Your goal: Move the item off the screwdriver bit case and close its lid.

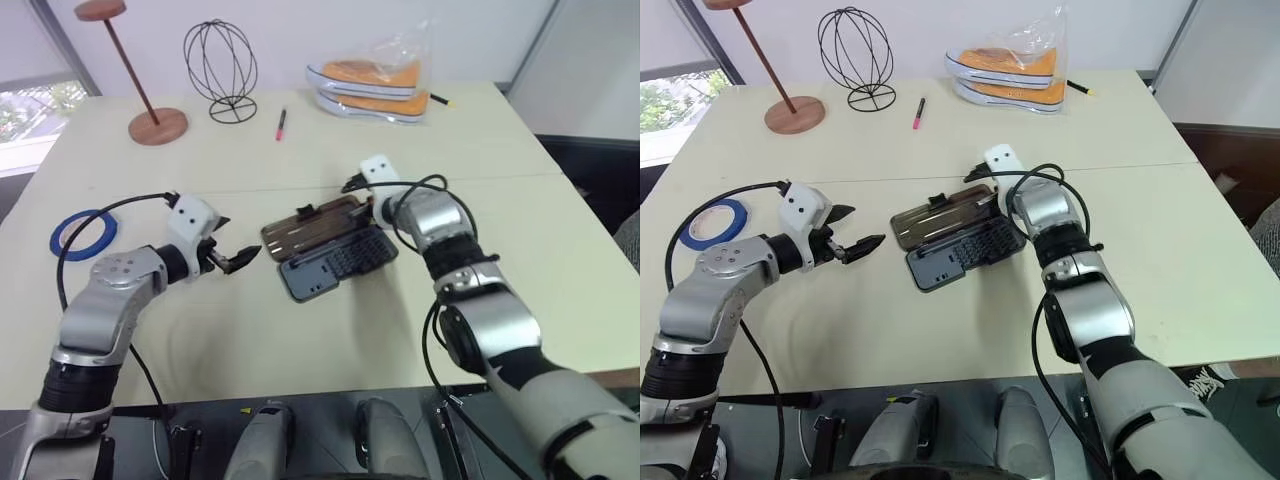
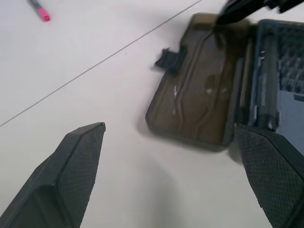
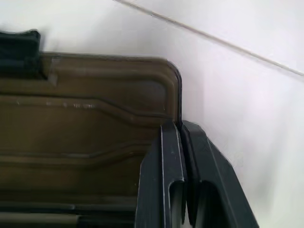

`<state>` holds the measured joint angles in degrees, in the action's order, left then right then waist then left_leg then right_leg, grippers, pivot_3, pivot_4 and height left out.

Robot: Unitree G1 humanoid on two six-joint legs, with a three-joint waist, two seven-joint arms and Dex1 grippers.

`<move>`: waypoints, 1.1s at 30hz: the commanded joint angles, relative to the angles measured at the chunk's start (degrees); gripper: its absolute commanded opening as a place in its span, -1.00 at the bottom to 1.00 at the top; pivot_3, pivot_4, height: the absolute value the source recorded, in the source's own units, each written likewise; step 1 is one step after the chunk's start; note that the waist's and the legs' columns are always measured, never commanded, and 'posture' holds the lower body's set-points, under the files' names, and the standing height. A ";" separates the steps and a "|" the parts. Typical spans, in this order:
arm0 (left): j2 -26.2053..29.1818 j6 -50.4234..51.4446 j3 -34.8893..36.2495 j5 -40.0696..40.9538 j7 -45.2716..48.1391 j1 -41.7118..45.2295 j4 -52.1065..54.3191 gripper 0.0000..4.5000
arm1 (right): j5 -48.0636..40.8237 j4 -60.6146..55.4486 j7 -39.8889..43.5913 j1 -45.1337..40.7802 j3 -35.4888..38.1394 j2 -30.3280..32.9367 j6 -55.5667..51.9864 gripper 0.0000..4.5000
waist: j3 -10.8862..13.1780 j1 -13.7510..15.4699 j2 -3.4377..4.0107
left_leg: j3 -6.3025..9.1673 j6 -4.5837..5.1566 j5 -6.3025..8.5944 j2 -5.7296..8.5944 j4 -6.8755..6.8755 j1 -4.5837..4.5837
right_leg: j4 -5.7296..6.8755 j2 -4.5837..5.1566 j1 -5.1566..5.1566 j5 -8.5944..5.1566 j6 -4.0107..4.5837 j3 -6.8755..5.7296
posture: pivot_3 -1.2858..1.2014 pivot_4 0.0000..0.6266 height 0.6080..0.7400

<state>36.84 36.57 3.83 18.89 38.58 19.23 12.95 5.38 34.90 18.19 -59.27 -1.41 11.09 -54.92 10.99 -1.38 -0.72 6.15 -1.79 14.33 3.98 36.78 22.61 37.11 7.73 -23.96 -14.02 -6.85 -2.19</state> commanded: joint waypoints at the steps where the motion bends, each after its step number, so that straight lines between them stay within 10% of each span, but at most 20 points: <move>1: 0.08 -1.66 0.61 -0.29 -0.16 0.79 0.34 1.00 | 1.10 -14.33 -8.06 3.58 8.28 -0.28 -18.39 -1.00 | 0.00 0.77 0.00 | 0.00 0.00 0.00 0.01 0.01 0.03 | 0.01 0.00 -0.03 0.00 0.00 0.00 | 0.03 -0.52 1.00; 12: -3.33 -4.02 -6.17 -1.79 3.18 7.17 -6.32 1.00 | 7.15 -51.17 -15.59 18.66 13.07 -13.98 -37.58 -1.00 | -0.07 0.21 0.06 | -0.02 0.00 -0.01 -0.01 0.16 0.57 | 0.17 -0.05 -0.59 0.02 0.01 -0.01 | 0.03 -0.52 1.00; 33: -4.41 -8.08 -5.50 -3.62 5.59 11.52 -12.25 1.00 | -0.04 -53.54 -7.58 19.45 2.44 -10.00 -37.58 -1.00 | -0.06 -1.02 0.07 | -0.01 0.01 -0.01 -0.02 0.16 0.58 | 0.16 -0.05 -0.59 0.02 0.01 -0.02 | 0.03 -0.52 1.00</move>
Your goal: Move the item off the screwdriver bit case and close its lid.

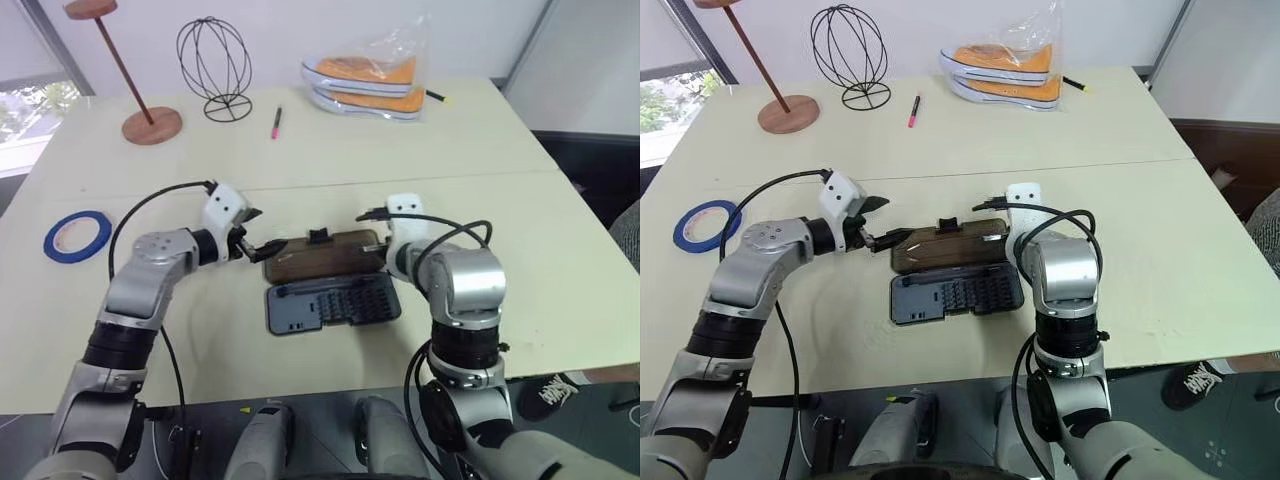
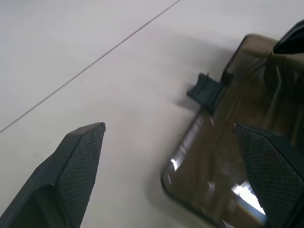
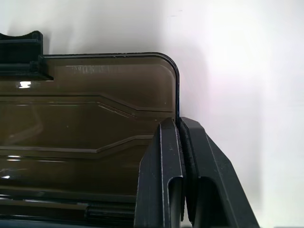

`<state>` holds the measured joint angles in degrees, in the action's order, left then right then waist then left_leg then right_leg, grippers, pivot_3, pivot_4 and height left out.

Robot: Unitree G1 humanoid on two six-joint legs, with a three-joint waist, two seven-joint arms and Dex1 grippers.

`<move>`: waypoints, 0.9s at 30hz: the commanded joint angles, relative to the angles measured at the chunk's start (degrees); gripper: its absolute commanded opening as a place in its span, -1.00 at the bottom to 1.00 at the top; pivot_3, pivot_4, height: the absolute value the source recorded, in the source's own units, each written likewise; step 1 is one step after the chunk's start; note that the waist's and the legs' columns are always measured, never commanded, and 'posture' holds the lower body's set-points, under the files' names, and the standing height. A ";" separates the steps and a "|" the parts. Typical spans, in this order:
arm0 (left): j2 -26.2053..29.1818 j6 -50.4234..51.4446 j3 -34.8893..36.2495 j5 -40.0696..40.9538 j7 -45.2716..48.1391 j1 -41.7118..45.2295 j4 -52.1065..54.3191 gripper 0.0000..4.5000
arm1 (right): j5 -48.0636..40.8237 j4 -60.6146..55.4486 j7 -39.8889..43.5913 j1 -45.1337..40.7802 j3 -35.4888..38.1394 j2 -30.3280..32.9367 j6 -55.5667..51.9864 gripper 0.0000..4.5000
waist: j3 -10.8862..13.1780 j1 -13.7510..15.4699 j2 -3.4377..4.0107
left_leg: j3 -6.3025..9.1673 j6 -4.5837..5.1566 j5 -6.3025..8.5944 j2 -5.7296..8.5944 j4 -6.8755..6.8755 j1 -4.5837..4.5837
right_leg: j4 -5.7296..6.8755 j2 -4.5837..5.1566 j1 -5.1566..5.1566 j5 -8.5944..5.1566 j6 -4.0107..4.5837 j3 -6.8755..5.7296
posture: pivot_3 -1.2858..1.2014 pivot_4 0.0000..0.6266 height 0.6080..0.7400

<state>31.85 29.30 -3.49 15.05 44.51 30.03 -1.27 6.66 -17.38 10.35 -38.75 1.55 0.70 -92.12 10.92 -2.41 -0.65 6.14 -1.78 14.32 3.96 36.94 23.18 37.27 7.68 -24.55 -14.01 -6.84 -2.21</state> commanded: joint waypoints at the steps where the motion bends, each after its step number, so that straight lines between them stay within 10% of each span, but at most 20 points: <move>1: 0.59 -0.61 1.88 0.31 -0.43 0.54 2.36 1.00 | -1.56 -1.34 0.15 -0.99 -0.50 0.47 -0.38 -1.00 | 0.00 0.01 0.00 | 0.00 0.00 0.00 0.00 0.00 0.00 | 0.00 0.00 0.00 0.00 0.00 0.00 | 0.03 -0.52 1.00; 20: 0.40 -0.71 1.08 0.00 -0.49 -0.11 2.75 1.00 | -6.54 -2.75 -1.39 0.24 -0.36 3.79 -0.38 -1.00 | 0.00 0.03 0.00 | 0.00 0.00 0.00 0.00 0.01 0.01 | 0.00 0.00 0.00 0.00 0.00 0.00 | 0.03 -0.52 1.00; 27: 0.06 -0.84 0.80 -0.07 -0.50 0.14 2.58 1.00 | -7.36 -2.31 -3.21 0.19 0.36 3.67 -0.38 0.24 | 0.00 0.03 0.00 | 0.00 0.00 0.00 0.00 0.01 0.00 | 0.00 0.00 0.00 0.00 0.00 0.00 | 0.03 -0.52 1.00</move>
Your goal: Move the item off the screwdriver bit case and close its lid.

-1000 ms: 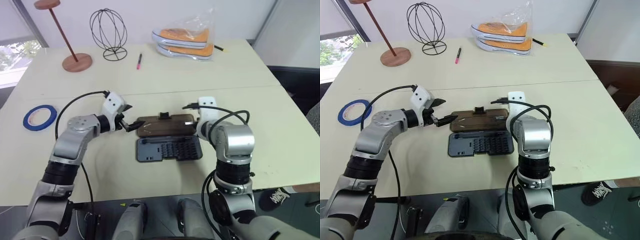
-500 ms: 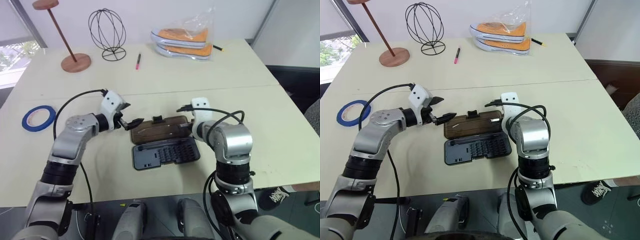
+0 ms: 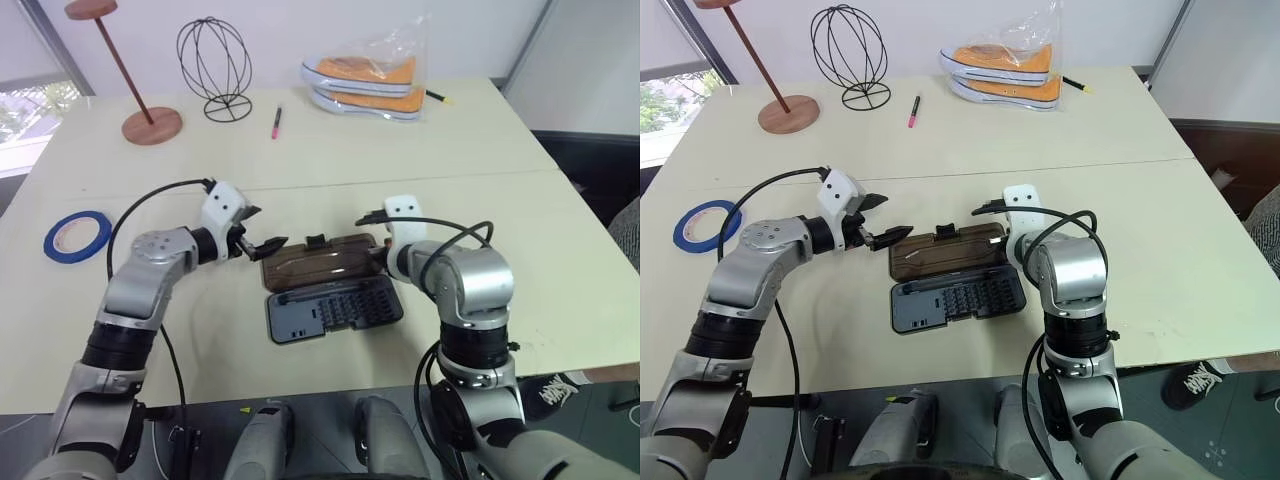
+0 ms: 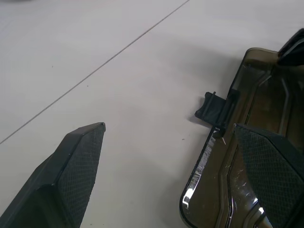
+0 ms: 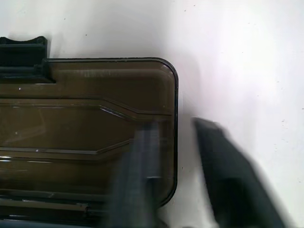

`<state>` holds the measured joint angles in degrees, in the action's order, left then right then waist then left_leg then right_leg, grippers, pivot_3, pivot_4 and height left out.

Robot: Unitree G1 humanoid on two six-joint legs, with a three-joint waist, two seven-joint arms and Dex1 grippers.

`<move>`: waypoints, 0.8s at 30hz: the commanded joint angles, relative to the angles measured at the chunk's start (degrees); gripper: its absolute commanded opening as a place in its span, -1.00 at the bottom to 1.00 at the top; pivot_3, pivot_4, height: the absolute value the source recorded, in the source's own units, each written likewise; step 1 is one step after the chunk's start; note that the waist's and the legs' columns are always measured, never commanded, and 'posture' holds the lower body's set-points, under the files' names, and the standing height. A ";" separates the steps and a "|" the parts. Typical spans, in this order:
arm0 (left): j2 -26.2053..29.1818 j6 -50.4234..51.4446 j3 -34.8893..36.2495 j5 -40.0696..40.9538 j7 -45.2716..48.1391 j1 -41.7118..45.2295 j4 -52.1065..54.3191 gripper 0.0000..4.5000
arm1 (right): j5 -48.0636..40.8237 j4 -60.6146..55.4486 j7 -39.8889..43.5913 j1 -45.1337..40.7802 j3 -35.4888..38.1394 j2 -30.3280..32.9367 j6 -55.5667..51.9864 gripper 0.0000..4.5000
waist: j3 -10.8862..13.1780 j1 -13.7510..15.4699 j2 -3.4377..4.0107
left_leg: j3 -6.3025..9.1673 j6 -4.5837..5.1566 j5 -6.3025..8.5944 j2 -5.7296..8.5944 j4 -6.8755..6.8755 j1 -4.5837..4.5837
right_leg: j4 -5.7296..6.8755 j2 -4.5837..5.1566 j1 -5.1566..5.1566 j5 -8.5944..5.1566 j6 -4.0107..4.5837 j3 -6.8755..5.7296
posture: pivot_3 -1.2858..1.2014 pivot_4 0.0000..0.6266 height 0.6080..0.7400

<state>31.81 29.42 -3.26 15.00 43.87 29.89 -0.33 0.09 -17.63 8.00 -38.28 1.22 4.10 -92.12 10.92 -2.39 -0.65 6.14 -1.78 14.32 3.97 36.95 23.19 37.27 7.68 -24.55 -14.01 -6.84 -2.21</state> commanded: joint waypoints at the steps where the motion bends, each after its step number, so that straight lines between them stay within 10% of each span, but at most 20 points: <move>1: 0.06 -0.98 0.55 -0.03 0.16 0.31 1.61 1.00 | -0.93 -1.96 -1.14 -0.33 0.80 0.25 -0.38 0.43 | 0.00 0.01 0.00 | 0.00 0.00 0.00 0.00 0.00 0.00 | 0.00 0.00 0.00 0.00 0.00 0.00 | 0.03 -0.52 1.00; 4: -0.03 -0.88 0.67 0.16 0.25 0.30 1.68 1.00 | -1.72 -2.14 -1.39 -0.93 0.95 0.94 -0.38 0.97 | 0.00 0.00 0.00 | 0.00 0.00 0.00 0.00 0.00 0.00 | 0.00 0.00 0.00 0.00 0.00 0.00 | 0.03 -0.52 1.00; 20: 3.15 15.31 5.50 19.73 5.15 -5.29 24.56 1.00 | -10.78 2.59 12.23 -10.69 0.61 19.17 17.31 0.97 | 0.01 -0.12 -0.02 | -0.01 0.02 0.01 -0.02 0.04 0.02 | -0.03 0.01 0.05 0.00 -0.01 -0.02 | 0.03 -0.52 1.00; 24: 3.36 16.39 2.95 21.81 6.67 -7.23 26.45 0.43 | -10.71 6.32 13.86 -11.87 -1.56 20.31 22.73 1.00 | 0.01 0.00 -0.02 | -0.02 0.02 0.01 -0.01 0.05 0.03 | -0.04 0.01 0.05 0.00 0.00 -0.02 | 0.03 -0.52 1.00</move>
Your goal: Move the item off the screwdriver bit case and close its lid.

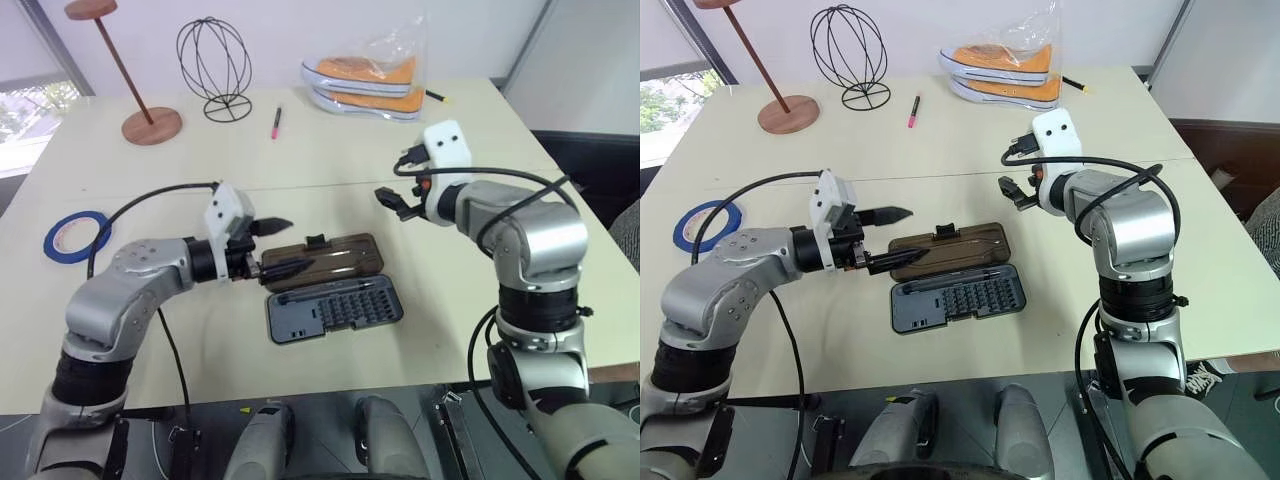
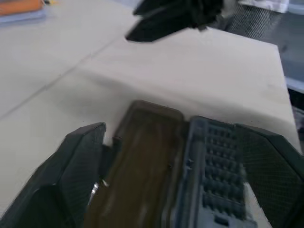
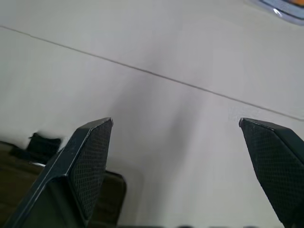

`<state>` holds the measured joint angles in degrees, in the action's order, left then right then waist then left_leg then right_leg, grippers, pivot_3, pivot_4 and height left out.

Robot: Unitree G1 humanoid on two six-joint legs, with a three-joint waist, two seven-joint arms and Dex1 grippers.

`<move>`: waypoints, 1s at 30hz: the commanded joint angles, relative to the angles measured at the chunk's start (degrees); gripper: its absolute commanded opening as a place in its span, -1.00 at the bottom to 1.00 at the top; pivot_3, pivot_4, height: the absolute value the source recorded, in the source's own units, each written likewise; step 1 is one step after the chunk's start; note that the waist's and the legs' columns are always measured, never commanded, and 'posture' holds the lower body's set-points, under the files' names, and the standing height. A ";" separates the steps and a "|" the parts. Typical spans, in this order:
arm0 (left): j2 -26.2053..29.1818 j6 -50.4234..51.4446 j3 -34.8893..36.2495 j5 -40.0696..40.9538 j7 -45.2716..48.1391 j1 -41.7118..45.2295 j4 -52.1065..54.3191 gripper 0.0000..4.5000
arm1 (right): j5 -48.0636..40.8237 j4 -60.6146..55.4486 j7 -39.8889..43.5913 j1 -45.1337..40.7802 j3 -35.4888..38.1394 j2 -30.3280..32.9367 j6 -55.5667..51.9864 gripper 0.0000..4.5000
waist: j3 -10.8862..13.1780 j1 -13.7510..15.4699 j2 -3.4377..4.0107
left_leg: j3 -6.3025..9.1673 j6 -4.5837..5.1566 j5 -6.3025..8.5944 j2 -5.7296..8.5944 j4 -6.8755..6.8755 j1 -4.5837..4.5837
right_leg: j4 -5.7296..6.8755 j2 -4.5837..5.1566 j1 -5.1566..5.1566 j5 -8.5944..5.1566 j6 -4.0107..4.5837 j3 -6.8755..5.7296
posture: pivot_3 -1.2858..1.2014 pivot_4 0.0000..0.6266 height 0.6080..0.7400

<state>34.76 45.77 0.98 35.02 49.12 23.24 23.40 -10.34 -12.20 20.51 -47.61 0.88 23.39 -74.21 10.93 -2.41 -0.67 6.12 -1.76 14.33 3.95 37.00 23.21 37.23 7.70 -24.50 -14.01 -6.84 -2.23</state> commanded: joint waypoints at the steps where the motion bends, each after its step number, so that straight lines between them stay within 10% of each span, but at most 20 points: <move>1: 0.24 -0.12 -2.26 1.70 1.78 -0.80 2.55 0.19 | -0.19 1.90 2.10 -2.83 -2.05 1.41 6.40 1.00 | 0.00 0.05 0.00 | 0.00 0.00 0.00 0.00 0.00 0.00 | 0.00 0.00 0.00 0.00 0.00 0.00 | 0.03 -0.52 1.00; 7: -0.87 -3.35 -7.83 -1.99 2.74 -1.65 -1.40 -0.96 | 0.14 8.39 9.41 -3.42 -7.92 4.36 17.04 1.00 | 0.00 0.07 0.00 | -0.01 0.00 0.00 0.00 0.01 0.00 | -0.02 -0.01 0.01 0.00 0.00 0.00 | 0.03 -0.52 1.00; 30: 4.22 -7.83 -13.81 -7.64 9.49 -7.09 -4.54 -0.96 | 8.85 29.41 26.37 -4.52 -17.68 10.33 38.53 1.00 | 0.01 0.16 0.00 | 0.00 0.00 0.00 -0.01 0.03 0.01 | -0.04 0.00 0.02 0.00 0.00 0.00 | 0.03 -0.52 1.00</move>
<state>38.23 39.12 -14.18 27.42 57.86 16.98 17.05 -2.50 16.33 45.74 -50.22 -17.07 32.84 -38.37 10.94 -2.26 -0.67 6.12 -1.75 14.33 3.95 37.03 23.22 37.19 7.70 -24.47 -14.01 -6.84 -2.23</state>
